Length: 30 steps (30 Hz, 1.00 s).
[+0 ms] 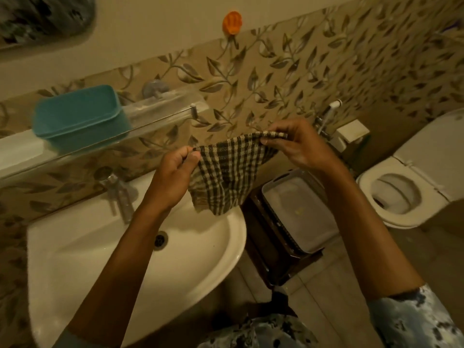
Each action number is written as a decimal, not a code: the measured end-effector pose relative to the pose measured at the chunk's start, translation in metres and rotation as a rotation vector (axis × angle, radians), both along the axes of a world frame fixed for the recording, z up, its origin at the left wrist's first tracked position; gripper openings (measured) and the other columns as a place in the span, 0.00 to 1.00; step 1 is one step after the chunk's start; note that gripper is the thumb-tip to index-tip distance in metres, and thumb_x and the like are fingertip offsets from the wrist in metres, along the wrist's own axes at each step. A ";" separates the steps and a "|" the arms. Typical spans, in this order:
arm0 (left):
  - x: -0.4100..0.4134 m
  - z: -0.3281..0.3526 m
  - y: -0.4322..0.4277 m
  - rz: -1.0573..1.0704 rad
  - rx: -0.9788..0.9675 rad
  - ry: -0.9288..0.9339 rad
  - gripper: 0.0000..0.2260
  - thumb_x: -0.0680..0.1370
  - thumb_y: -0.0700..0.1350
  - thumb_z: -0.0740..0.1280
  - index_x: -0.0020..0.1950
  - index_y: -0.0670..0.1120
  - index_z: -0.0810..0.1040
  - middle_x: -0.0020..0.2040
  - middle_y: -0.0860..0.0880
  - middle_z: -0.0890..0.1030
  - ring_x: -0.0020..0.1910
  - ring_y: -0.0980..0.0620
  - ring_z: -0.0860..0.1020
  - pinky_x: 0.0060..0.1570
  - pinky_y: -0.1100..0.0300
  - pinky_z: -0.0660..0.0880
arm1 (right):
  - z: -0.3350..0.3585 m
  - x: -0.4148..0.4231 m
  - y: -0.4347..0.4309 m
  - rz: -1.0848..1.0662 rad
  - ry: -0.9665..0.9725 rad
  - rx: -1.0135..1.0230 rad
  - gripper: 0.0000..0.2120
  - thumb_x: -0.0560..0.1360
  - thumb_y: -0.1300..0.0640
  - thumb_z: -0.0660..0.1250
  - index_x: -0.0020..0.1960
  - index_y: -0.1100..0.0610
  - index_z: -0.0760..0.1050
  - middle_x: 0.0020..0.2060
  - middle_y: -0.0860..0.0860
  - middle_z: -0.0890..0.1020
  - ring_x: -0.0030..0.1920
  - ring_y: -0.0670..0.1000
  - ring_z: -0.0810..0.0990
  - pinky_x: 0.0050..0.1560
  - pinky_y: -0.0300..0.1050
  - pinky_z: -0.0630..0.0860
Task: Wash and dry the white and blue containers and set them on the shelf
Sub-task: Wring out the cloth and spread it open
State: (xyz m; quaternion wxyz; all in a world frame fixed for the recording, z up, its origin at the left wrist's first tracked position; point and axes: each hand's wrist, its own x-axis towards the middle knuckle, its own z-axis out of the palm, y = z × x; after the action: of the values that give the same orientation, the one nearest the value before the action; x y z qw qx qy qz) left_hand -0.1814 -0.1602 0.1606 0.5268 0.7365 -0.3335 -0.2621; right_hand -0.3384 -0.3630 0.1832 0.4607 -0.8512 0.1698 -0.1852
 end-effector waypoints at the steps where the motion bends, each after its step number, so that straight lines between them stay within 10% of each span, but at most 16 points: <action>1: -0.005 -0.003 -0.010 -0.006 0.007 0.047 0.17 0.75 0.56 0.59 0.48 0.43 0.77 0.45 0.39 0.80 0.46 0.48 0.77 0.50 0.43 0.74 | -0.003 -0.005 -0.008 -0.002 0.000 -0.001 0.04 0.76 0.66 0.67 0.46 0.64 0.81 0.39 0.56 0.81 0.42 0.49 0.78 0.45 0.42 0.74; 9: -0.060 -0.069 -0.109 -0.051 0.116 0.120 0.07 0.76 0.49 0.67 0.52 0.48 0.77 0.47 0.49 0.84 0.48 0.53 0.82 0.50 0.52 0.80 | -0.056 -0.053 -0.108 0.024 0.124 0.058 0.04 0.76 0.65 0.66 0.44 0.61 0.79 0.38 0.51 0.80 0.42 0.48 0.78 0.46 0.43 0.73; 14: -0.088 -0.137 -0.177 0.034 0.200 0.019 0.12 0.76 0.46 0.68 0.57 0.52 0.72 0.51 0.59 0.76 0.47 0.65 0.76 0.39 0.78 0.72 | -0.123 -0.069 -0.180 0.086 0.235 0.064 0.07 0.75 0.66 0.67 0.46 0.70 0.79 0.41 0.63 0.81 0.42 0.54 0.78 0.45 0.48 0.73; 17: -0.095 -0.183 -0.215 0.054 0.243 -0.020 0.13 0.76 0.45 0.67 0.61 0.49 0.76 0.56 0.56 0.76 0.55 0.57 0.75 0.49 0.68 0.73 | -0.169 -0.069 -0.221 0.096 0.299 0.056 0.06 0.75 0.66 0.68 0.45 0.70 0.79 0.42 0.65 0.81 0.42 0.55 0.78 0.46 0.48 0.73; 21: -0.090 -0.237 -0.256 0.129 0.368 -0.065 0.03 0.76 0.44 0.67 0.48 0.50 0.77 0.42 0.54 0.77 0.43 0.55 0.76 0.36 0.70 0.70 | -0.222 -0.056 -0.256 0.101 0.367 -0.013 0.03 0.75 0.64 0.68 0.45 0.62 0.80 0.40 0.53 0.80 0.37 0.39 0.76 0.42 0.31 0.69; 25: -0.087 -0.269 -0.291 0.178 0.426 -0.094 0.07 0.76 0.42 0.67 0.53 0.43 0.79 0.50 0.44 0.81 0.50 0.47 0.78 0.48 0.55 0.76 | -0.259 -0.048 -0.280 0.035 0.384 -0.093 0.07 0.75 0.64 0.68 0.41 0.67 0.79 0.36 0.57 0.80 0.34 0.46 0.74 0.36 0.41 0.65; 30: -0.100 -0.276 -0.303 0.182 0.370 -0.260 0.09 0.75 0.41 0.66 0.54 0.45 0.81 0.49 0.49 0.81 0.48 0.51 0.78 0.43 0.61 0.71 | -0.280 -0.059 -0.284 -0.107 0.276 -0.100 0.08 0.75 0.63 0.66 0.41 0.67 0.80 0.37 0.62 0.83 0.38 0.55 0.81 0.39 0.44 0.73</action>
State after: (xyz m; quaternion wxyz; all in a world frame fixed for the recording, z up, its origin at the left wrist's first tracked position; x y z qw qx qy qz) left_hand -0.2812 -0.4628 -0.1153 0.3572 0.8750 -0.2770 -0.1732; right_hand -0.3979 -0.6472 -0.0965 0.3797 -0.8802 0.2671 -0.0989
